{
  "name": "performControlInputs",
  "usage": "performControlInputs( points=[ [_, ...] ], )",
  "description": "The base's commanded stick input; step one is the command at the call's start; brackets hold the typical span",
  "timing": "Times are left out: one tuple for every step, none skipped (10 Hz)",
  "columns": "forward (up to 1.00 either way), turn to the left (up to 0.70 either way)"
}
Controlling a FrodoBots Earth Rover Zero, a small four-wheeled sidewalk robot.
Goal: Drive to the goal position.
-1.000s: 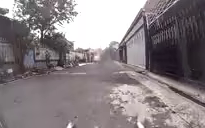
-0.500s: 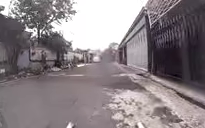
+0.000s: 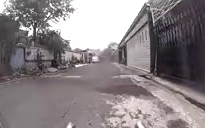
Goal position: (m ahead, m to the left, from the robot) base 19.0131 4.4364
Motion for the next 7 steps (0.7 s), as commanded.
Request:
performControlInputs(
  points=[
    [0.70,0.00],
    [0.70,0.00],
    [0.70,0.00],
    [0.70,0.00],
    [0.70,0.00],
    [0.70,0.00],
    [0.70,0.00]
  ],
)
